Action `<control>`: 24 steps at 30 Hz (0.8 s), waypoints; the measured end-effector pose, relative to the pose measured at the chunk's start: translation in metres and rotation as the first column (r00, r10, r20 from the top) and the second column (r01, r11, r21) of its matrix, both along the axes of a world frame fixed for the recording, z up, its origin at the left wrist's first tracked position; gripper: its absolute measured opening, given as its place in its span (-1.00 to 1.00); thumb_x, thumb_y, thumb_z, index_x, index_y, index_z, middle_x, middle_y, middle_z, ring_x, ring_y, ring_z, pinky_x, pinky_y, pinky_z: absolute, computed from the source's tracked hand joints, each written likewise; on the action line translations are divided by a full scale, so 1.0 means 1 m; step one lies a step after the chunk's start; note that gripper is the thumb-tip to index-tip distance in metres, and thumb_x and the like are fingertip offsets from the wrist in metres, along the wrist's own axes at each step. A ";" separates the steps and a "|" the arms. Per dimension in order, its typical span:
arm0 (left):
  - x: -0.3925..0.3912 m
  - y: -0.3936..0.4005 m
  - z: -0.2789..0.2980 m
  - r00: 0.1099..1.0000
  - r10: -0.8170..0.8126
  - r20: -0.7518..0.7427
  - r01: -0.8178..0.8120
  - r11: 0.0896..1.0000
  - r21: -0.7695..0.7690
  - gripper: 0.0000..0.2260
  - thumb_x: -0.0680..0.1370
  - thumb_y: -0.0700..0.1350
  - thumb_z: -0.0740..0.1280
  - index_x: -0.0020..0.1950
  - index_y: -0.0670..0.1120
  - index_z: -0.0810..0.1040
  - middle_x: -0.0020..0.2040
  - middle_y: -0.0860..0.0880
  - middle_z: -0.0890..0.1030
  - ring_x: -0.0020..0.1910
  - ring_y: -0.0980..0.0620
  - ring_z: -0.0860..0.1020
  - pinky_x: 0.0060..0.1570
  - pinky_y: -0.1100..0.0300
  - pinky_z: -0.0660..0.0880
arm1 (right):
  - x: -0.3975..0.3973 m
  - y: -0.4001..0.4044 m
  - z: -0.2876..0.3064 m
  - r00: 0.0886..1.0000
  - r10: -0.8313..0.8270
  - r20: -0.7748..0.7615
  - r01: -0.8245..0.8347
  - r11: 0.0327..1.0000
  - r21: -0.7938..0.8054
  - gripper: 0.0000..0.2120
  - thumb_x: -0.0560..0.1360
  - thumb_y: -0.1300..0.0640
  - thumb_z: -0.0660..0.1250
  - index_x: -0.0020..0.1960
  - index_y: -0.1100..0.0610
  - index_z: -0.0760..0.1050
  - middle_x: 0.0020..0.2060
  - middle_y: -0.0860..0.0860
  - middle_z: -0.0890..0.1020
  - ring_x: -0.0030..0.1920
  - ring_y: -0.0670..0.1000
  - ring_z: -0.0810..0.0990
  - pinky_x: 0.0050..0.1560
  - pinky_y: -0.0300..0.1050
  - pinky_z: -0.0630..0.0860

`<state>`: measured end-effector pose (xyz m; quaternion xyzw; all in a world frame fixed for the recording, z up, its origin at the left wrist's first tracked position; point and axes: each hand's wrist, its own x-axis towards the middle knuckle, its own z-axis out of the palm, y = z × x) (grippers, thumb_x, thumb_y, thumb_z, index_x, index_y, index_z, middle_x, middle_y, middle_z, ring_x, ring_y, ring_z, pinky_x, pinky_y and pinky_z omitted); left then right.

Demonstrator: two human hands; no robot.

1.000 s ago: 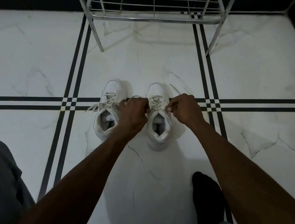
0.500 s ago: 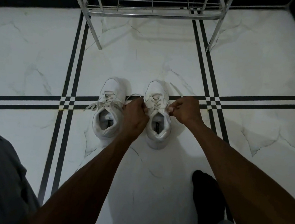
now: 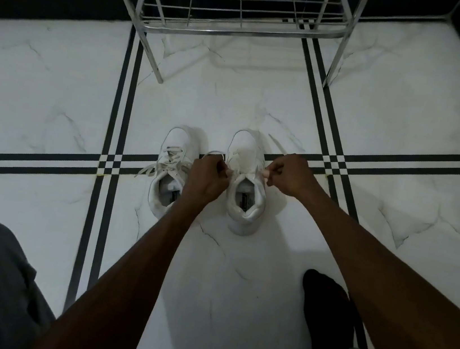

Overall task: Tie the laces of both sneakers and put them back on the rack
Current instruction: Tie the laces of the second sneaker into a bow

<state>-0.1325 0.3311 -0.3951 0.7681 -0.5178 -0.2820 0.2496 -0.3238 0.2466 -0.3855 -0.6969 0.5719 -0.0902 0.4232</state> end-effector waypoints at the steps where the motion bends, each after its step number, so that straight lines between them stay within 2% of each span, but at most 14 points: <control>1: 0.005 -0.002 0.003 1.000 -0.015 -0.006 0.015 0.999 0.052 -0.80 0.53 -0.14 0.38 0.01 -0.26 0.68 -0.10 -0.19 0.74 -0.05 -0.17 0.68 -0.04 0.07 0.57 | -0.001 -0.002 0.004 0.998 0.053 -0.041 -0.052 0.998 0.023 -0.81 0.54 0.12 0.43 -0.02 0.26 0.68 -0.05 0.19 0.73 -0.01 0.14 0.71 0.06 -0.02 0.61; 2: 0.011 -0.004 0.007 0.999 -0.031 -0.013 0.032 0.995 0.096 -0.81 0.56 -0.12 0.39 -0.04 -0.23 0.69 -0.09 -0.18 0.74 -0.05 -0.16 0.68 -0.07 0.13 0.53 | -0.003 -0.004 0.008 0.993 0.097 -0.068 -0.093 0.994 0.055 -0.75 0.57 0.04 0.37 -0.02 0.24 0.67 -0.03 0.16 0.72 0.02 0.14 0.69 0.08 0.00 0.58; 4: 0.023 -0.007 0.016 0.995 -0.045 -0.090 0.059 0.986 0.158 -0.76 0.61 -0.06 0.36 -0.15 -0.16 0.70 -0.11 -0.12 0.75 -0.09 -0.10 0.67 -0.07 0.14 0.52 | -0.004 -0.010 0.016 0.996 0.094 0.013 -0.095 0.983 0.156 -0.64 0.60 -0.07 0.29 0.01 0.23 0.65 0.01 0.13 0.72 0.11 0.19 0.66 0.17 0.11 0.58; 6: 0.028 -0.009 0.026 0.956 0.025 -0.292 0.026 0.985 0.169 -0.68 0.65 -0.02 0.30 -0.17 -0.17 0.68 -0.16 -0.06 0.73 -0.15 0.00 0.68 -0.10 0.12 0.56 | -0.004 -0.015 0.025 0.986 -0.007 0.169 -0.031 0.975 0.221 -0.61 0.60 -0.11 0.27 0.00 0.22 0.65 0.02 0.08 0.72 0.19 0.25 0.64 0.24 0.22 0.56; 8: 0.027 -0.013 0.035 0.863 0.119 -0.492 -0.048 0.987 0.155 -0.63 0.68 -0.02 0.24 -0.04 -0.28 0.67 -0.19 -0.02 0.74 -0.22 0.13 0.70 -0.20 0.15 0.57 | 0.001 -0.018 0.033 0.937 -0.099 0.334 0.005 0.963 0.271 -0.64 0.61 -0.11 0.27 -0.07 0.17 0.64 0.03 0.08 0.74 0.17 0.20 0.66 0.26 0.27 0.56; 9: 0.027 -0.016 0.038 0.825 0.137 -0.548 -0.074 0.988 0.135 -0.62 0.68 -0.01 0.23 0.01 -0.29 0.67 -0.16 -0.01 0.76 -0.20 0.15 0.72 -0.18 0.10 0.59 | 0.004 -0.019 0.037 0.903 -0.138 0.408 0.012 0.955 0.298 -0.66 0.62 -0.10 0.26 -0.07 0.15 0.62 0.03 0.08 0.74 0.12 0.14 0.69 0.26 0.25 0.56; 11: 0.026 -0.020 0.040 0.781 0.110 -0.615 -0.085 0.994 0.069 -0.67 0.65 0.00 0.21 -0.06 -0.11 0.73 -0.01 -0.02 0.78 0.03 0.07 0.72 0.07 -0.08 0.58 | 0.012 -0.020 0.044 0.840 -0.190 0.508 0.023 0.948 0.317 -0.70 0.64 -0.07 0.23 -0.04 0.14 0.57 0.01 0.09 0.74 0.03 0.08 0.72 0.19 0.15 0.59; 13: 0.024 -0.021 0.043 0.759 0.082 -0.646 -0.085 0.996 0.026 -0.66 0.66 0.02 0.21 -0.19 0.01 0.70 0.13 -0.04 0.75 0.23 0.01 0.66 0.27 -0.10 0.51 | 0.018 -0.019 0.047 0.807 -0.207 0.554 0.041 0.954 0.298 -0.73 0.65 -0.06 0.21 -0.03 0.13 0.51 -0.02 0.12 0.73 -0.04 0.09 0.72 0.03 0.05 0.57; 15: 0.021 -0.022 0.045 0.736 0.083 -0.672 -0.102 0.995 0.011 -0.67 0.69 0.04 0.18 -0.11 -0.04 0.66 0.18 -0.05 0.73 0.27 0.02 0.62 0.31 -0.07 0.48 | 0.021 -0.018 0.046 0.809 -0.185 0.557 0.043 0.965 0.258 -0.76 0.65 -0.03 0.22 0.00 0.13 0.50 -0.09 0.10 0.71 -0.11 0.07 0.68 -0.10 0.00 0.51; 17: 0.016 -0.023 0.045 0.705 0.064 -0.706 -0.099 0.995 -0.009 -0.67 0.70 0.04 0.16 -0.05 -0.15 0.57 0.13 -0.09 0.74 0.21 0.00 0.67 0.27 -0.06 0.50 | 0.022 -0.017 0.042 0.821 -0.153 0.551 0.029 0.974 0.226 -0.81 0.65 0.04 0.24 0.05 0.15 0.54 -0.12 0.07 0.69 -0.15 0.04 0.63 -0.20 -0.08 0.46; 19: 0.010 -0.023 0.045 0.690 0.048 -0.722 -0.110 0.993 -0.039 -0.69 0.72 0.03 0.15 -0.01 -0.17 0.50 0.03 -0.15 0.74 0.09 -0.05 0.71 0.20 -0.06 0.56 | 0.021 -0.016 0.037 0.828 -0.125 0.546 0.014 0.979 0.204 -0.80 0.65 0.07 0.25 0.14 0.15 0.58 -0.12 0.05 0.68 -0.16 0.00 0.60 -0.26 -0.15 0.44; 22: 0.003 -0.022 0.040 0.727 0.024 -0.687 -0.109 0.991 -0.081 -0.70 0.73 0.04 0.16 0.07 -0.16 0.53 -0.12 -0.12 0.65 -0.04 -0.05 0.68 0.00 0.05 0.60 | 0.020 -0.014 0.034 0.849 -0.091 0.520 -0.018 0.979 0.202 -0.75 0.65 0.15 0.25 0.29 0.08 0.57 -0.09 0.03 0.67 -0.14 -0.05 0.59 -0.27 -0.20 0.45; 24: 0.003 -0.022 0.035 0.762 -0.009 -0.647 -0.084 0.990 -0.112 -0.72 0.73 0.02 0.17 0.13 -0.16 0.54 -0.13 -0.12 0.58 -0.08 -0.04 0.61 0.00 0.04 0.58 | 0.020 -0.013 0.033 0.856 -0.093 0.509 -0.035 0.971 0.236 -0.66 0.65 0.25 0.25 0.39 0.05 0.50 -0.06 0.05 0.67 -0.12 -0.05 0.60 -0.27 -0.20 0.45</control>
